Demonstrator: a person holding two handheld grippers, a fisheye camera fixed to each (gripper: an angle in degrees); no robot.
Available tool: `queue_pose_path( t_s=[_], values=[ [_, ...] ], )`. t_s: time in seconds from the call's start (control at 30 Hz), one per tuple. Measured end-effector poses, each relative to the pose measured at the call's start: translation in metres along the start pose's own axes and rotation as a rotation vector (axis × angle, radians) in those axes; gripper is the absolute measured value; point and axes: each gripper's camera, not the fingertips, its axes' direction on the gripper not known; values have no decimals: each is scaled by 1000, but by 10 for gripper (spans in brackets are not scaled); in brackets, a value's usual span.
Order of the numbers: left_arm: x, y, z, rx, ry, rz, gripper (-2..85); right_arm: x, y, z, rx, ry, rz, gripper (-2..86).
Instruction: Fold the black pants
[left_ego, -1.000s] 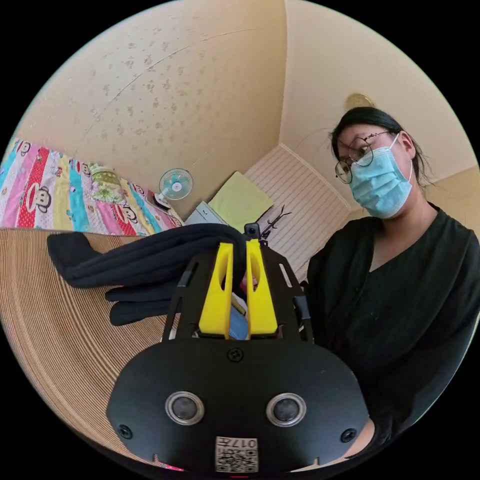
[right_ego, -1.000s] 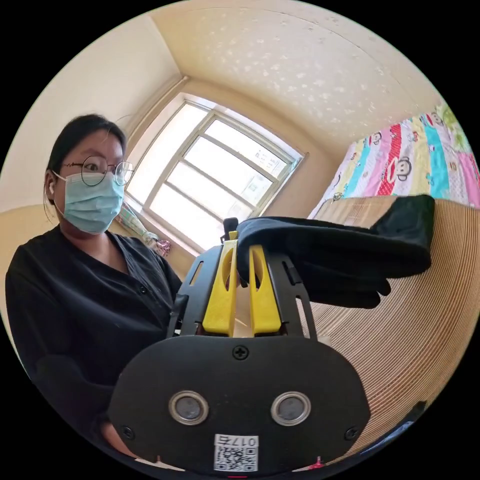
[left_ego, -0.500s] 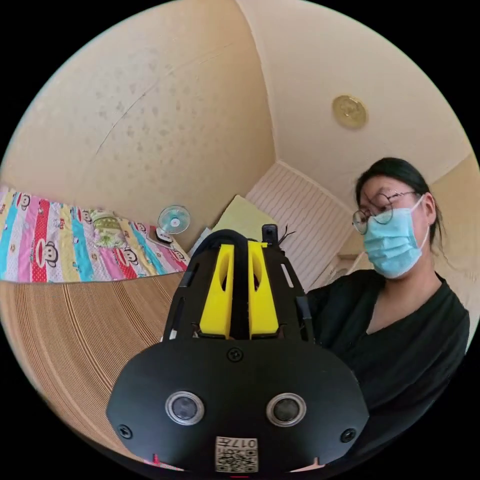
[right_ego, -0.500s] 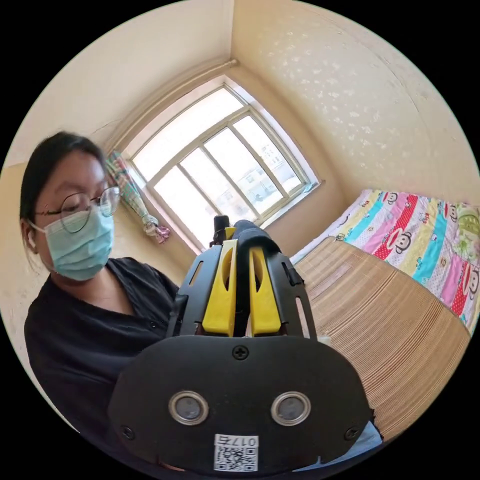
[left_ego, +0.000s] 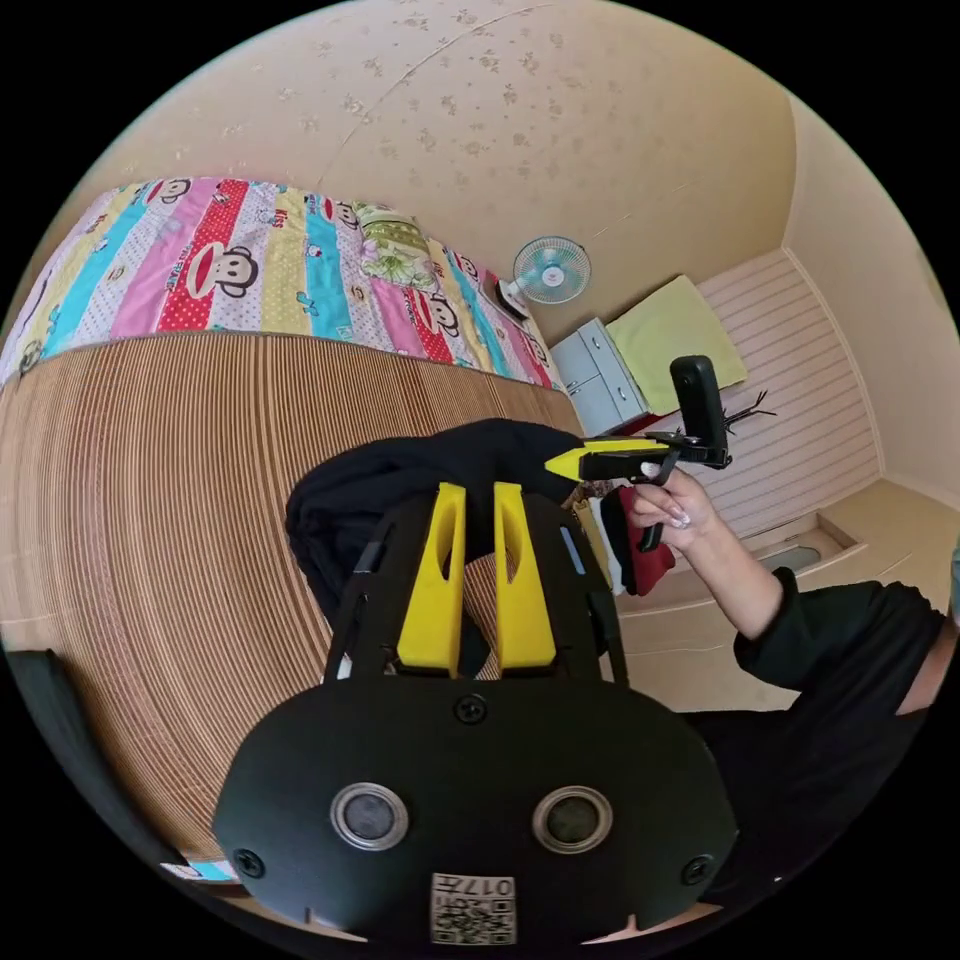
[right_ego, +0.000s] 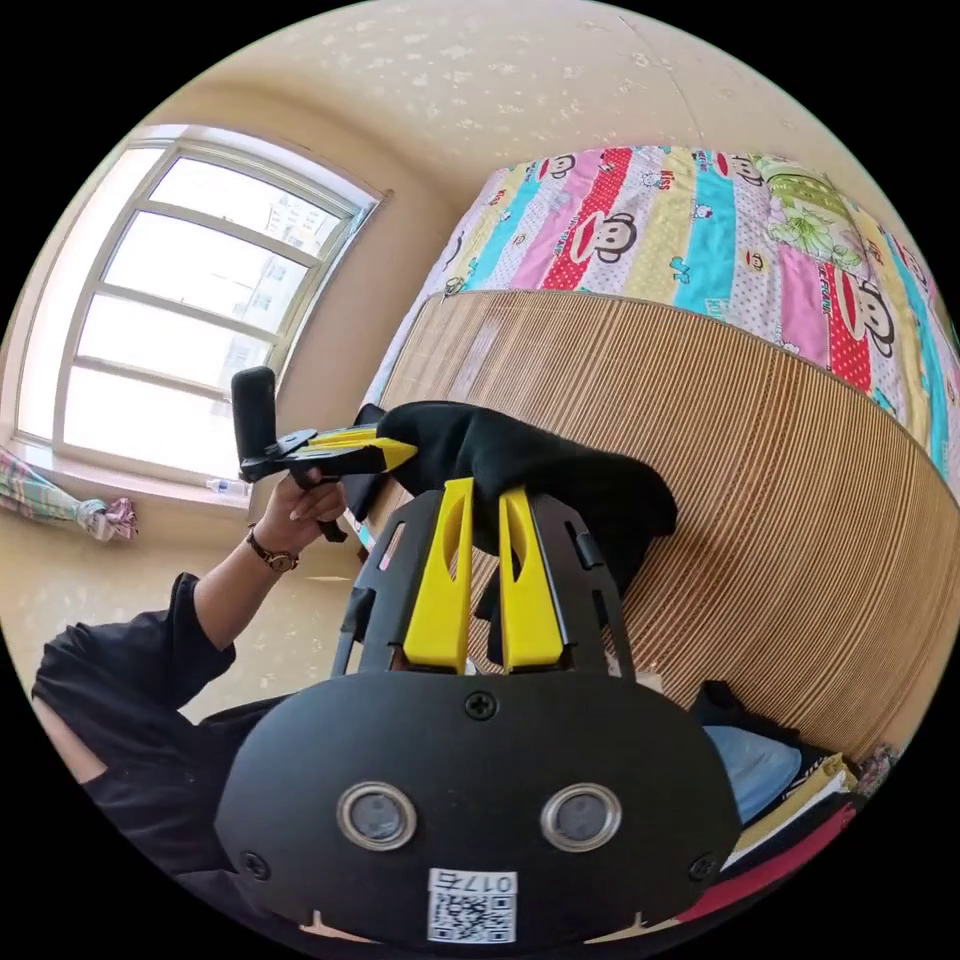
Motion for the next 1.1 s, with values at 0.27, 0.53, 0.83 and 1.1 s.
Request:
queue_pose_path(
  t_s=[0.27,0.53,0.83,1.1],
  values=[
    [-78,150,99,-208,-86,-407,64,57,168,126,-140,16,265,44],
    [-136,154,72,16,49,-542,104,91,214,121,-136,-37,416,98],
    [-208,41,76,0,-40,-465,217,138,113,69,108,-223,435,199],
    [-254,46,109,-121,-52,-453,214,132,127,111,72,-220,453,213]
  ],
)
